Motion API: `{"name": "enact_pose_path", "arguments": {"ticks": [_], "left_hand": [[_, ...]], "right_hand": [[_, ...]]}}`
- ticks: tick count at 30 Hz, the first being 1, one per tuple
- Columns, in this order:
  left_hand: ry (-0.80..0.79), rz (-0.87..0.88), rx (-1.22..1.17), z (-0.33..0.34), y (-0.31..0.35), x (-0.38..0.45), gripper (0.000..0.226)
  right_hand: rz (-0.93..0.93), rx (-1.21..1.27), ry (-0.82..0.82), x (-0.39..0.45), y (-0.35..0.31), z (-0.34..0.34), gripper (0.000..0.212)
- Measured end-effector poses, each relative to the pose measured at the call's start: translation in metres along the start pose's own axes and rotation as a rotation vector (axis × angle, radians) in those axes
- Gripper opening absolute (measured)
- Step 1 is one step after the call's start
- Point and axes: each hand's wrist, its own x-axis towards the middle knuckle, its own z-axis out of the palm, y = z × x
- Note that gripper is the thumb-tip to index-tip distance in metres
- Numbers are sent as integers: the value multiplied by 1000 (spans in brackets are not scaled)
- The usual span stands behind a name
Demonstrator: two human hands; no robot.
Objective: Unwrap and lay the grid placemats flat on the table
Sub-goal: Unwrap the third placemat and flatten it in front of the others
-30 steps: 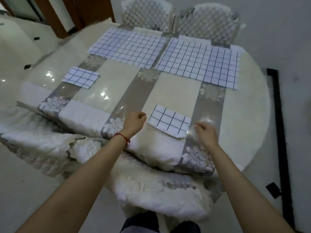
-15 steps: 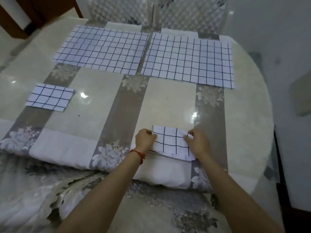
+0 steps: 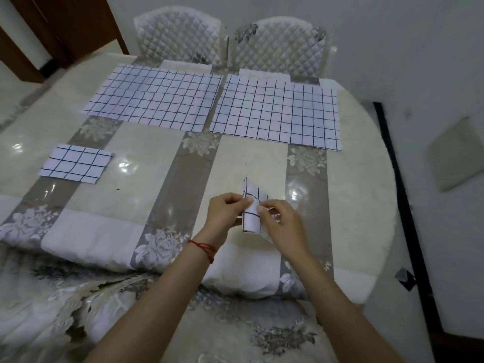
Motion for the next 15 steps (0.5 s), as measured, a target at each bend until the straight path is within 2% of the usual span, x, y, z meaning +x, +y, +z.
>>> {"name": "enact_pose_path", "arguments": {"ticks": [2,5,11,13,15], "left_hand": [[-5,29,-37,10,1,-9,11],[-2,46,-84,17,-1,-18,19],[22,58,-131,25,-1,-33,10],[30,71,-122,26,1,-36,9],[42,91,-96,27,5,-37,11]], "right_hand": [[20,93,-30,-8,-12,1,26],[68,146,-1,-16,-19,-3,24],[17,65,-11,-24,-18,-14,13],[-11,25,-20,-26,-19,-18,25],[-12,14,-21,-26,-20,-20,27]]}}
